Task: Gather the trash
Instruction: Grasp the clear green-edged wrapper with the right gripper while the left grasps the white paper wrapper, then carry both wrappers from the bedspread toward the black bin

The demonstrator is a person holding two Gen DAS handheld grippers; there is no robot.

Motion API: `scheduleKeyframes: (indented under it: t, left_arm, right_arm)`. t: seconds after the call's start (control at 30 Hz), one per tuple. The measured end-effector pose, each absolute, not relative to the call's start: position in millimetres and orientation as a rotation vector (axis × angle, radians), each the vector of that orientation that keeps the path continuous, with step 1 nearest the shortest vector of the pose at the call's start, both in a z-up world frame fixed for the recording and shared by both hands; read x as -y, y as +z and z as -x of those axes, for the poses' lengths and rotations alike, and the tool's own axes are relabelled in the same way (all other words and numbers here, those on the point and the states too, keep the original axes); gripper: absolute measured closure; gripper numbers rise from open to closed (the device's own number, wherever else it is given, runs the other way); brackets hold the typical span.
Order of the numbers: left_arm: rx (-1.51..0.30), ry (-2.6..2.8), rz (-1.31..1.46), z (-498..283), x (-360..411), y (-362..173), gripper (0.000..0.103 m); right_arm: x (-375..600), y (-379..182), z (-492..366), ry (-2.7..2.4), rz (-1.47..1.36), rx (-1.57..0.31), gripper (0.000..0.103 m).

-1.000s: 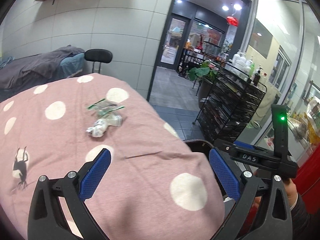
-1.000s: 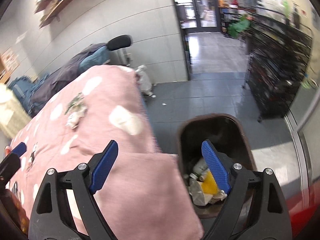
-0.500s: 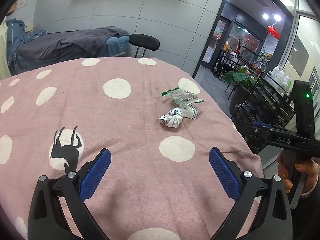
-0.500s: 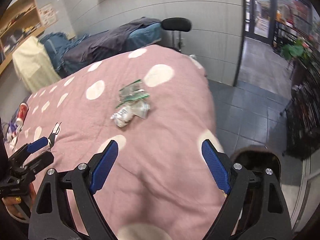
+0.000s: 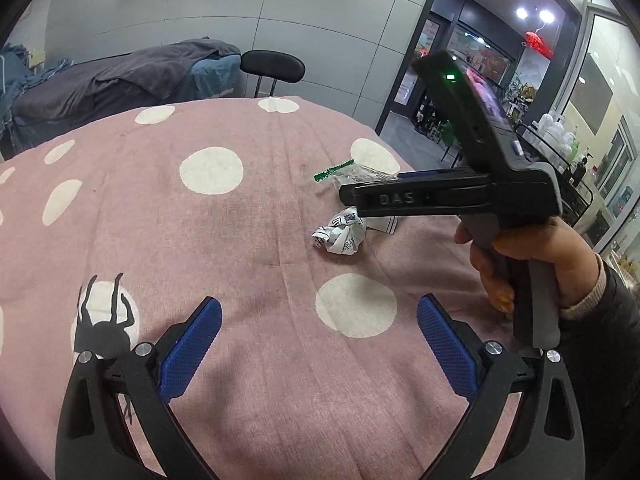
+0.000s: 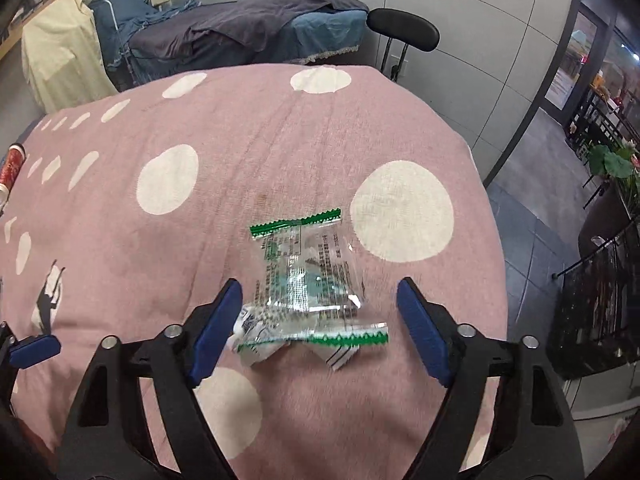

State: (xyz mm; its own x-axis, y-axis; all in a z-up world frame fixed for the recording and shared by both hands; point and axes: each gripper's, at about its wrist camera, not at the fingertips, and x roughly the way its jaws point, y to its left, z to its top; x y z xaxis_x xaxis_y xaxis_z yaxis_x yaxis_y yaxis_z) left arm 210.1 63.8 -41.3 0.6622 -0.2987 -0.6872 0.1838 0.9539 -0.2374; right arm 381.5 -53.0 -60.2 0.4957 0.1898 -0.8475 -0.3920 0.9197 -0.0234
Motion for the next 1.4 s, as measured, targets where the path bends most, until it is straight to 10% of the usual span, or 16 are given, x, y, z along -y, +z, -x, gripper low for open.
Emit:
scheduleKeyframes:
  t: [0.37,0.63,0.83,1.4]
  left_arm:
    - [-0.869,-0.343,0.116,-267.5,-40.0,-52.1,0.011]
    - [-0.925,-0.378,-0.008,-312.7,1.5,-65.2,0.035]
    - [-0.962,-0.336,-0.070,-314.7,14.2,-69.4,0.074]
    - [-0.751,-0.359,0.103,-221.4,13.2,-8.9,0.076]
  right_arm:
    - [81.0,-27.6,-371.5,0.357,0.165,-0.887,0.045]
    - [135.7,-11.9,-341.8,0.309,0.062,-0.843,0.045]
    - [166.7,-14.0,-323.1,0.275,-0.001,-0.832,0.045]
    - [210.4,-23.7,-259.0,0.224,-0.124,-0.808,0.045]
